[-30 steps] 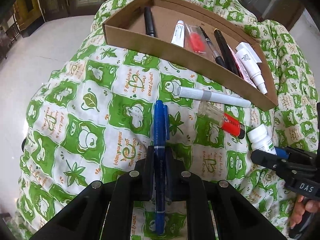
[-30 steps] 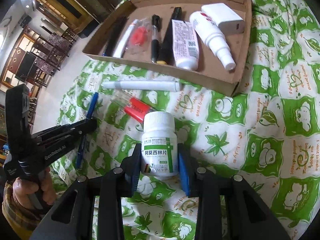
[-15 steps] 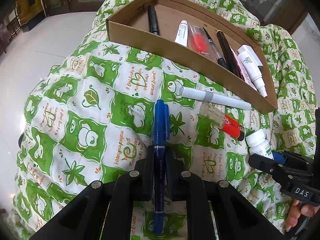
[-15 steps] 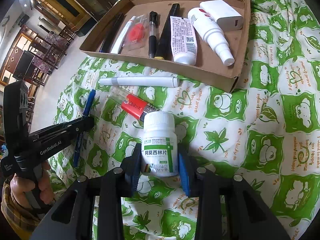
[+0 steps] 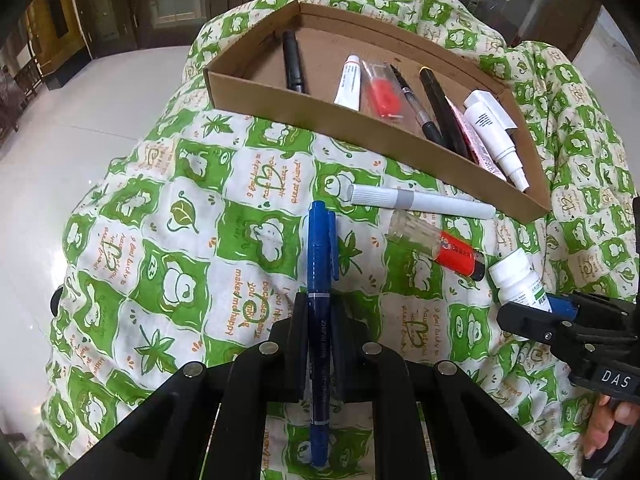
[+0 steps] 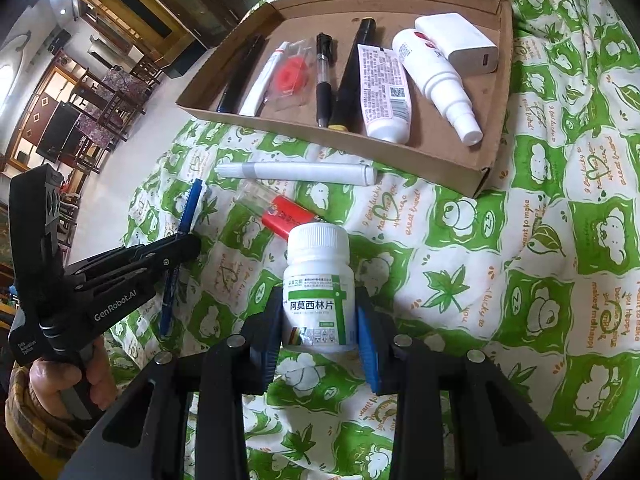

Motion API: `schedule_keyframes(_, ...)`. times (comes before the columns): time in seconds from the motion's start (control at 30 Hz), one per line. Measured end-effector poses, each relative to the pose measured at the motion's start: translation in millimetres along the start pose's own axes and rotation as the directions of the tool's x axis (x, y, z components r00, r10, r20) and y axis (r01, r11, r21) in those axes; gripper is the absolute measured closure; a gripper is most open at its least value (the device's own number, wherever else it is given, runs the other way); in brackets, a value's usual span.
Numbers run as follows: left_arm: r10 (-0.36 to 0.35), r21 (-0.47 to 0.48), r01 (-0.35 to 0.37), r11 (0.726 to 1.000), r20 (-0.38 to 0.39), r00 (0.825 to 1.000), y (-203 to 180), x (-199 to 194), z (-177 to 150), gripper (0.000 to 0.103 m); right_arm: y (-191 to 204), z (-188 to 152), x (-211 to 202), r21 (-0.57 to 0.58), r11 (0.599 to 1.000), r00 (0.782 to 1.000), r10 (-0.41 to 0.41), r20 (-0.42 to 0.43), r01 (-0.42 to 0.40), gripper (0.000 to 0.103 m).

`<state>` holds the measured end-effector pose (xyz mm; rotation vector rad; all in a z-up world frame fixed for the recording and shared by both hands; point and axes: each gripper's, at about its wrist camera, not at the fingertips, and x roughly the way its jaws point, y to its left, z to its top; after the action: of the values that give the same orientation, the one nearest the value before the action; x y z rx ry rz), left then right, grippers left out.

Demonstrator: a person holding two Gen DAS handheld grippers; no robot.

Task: Organize rigid objects
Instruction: 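Carry the blue marker with the left tool while the right tool carries the pill bottle toward the tray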

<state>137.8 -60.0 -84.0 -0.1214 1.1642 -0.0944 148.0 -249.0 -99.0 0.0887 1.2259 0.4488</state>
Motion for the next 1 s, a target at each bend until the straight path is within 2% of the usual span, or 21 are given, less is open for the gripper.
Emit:
schedule_keyframes(0.63, 0.029, 0.004, -0.029, 1.0, 0.058, 0.998, -0.9, -14.0, -1.2, 0.094, 2.0, 2.0, -11.8, -0.002, 0.999, 0.998, 0.046, 0.048, -0.046, 0.07)
schedule_keyframes(1.0, 0.047, 0.003, -0.047, 0.999, 0.085, 0.995, -6.4, -28.9, 17.2, 0.094, -2.2, 3.6, -20.9, 0.009, 0.998, 0.995, 0.064, 0.07, -0.065, 0.07)
